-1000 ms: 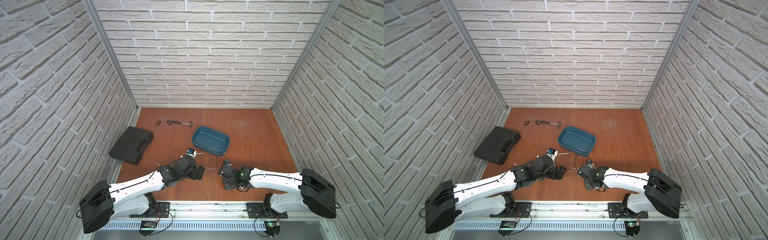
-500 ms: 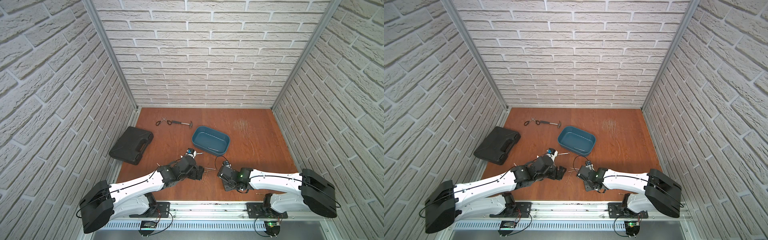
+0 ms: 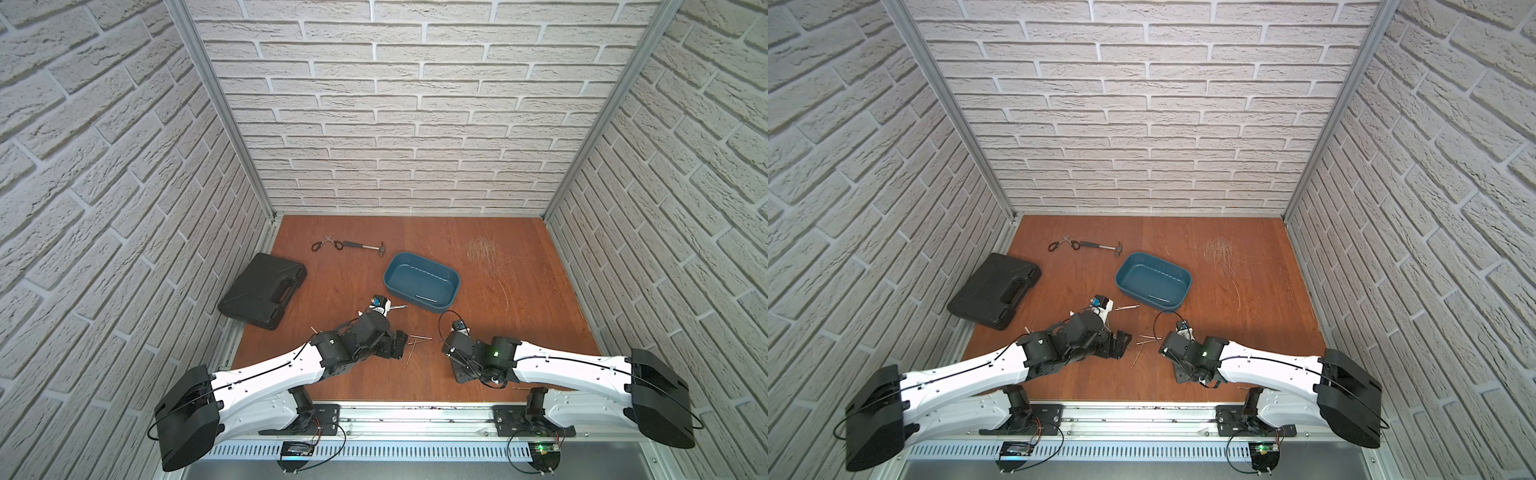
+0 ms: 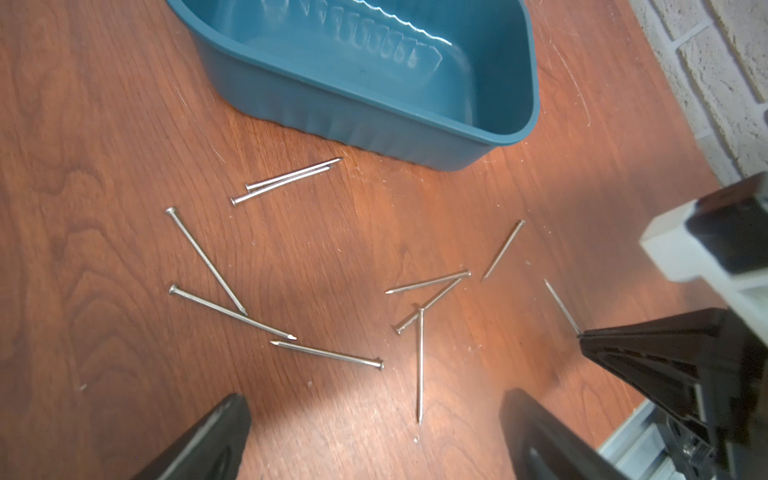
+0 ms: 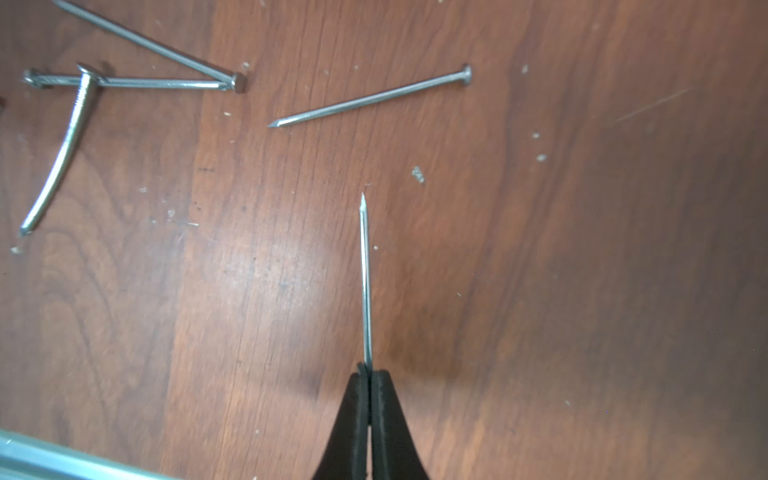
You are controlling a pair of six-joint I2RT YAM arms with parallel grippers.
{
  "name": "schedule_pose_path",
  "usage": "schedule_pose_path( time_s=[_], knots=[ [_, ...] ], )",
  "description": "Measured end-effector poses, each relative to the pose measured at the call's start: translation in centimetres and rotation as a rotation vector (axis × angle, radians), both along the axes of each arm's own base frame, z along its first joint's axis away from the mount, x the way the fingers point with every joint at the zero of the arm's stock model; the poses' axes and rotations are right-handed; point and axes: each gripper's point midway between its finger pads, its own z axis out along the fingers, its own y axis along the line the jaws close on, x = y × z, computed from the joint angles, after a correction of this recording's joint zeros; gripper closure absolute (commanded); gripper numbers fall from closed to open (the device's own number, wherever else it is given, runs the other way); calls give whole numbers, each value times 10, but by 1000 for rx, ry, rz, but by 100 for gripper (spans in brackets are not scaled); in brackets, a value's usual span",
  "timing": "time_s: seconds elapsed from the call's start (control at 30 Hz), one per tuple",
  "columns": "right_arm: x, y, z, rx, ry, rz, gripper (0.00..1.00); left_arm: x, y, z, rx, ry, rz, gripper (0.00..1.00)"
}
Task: Put the nails on the desktop into the storage box
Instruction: Pick up the nail from the center of the board, then place the nail in the storage box.
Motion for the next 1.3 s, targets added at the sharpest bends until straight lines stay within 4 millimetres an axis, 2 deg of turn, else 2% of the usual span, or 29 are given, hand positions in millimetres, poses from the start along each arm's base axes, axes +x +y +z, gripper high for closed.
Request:
schedule_pose_path(
  time_s=[0.4,0.5,0.67,0.97,1.13,1.3],
  knots=[
    [20,5,61,50,-134,4,98,1,2,0,6,-4,6,2],
    [33,9,80,56,-170,14,97,1,2,0,8,-5,9,2],
    [72,12,107,49,-209,-3,97,1,3,-1,11,-5,9,2],
    [153,30,110,14,-162,25,98,-2,7,-4,31,7,10,2],
    [194,45,102,27,-124,45,97,-4,11,1,24,3,11,2],
    [226,62,89,34,-91,71,98,-5,15,7,15,-6,15,2]
  ],
)
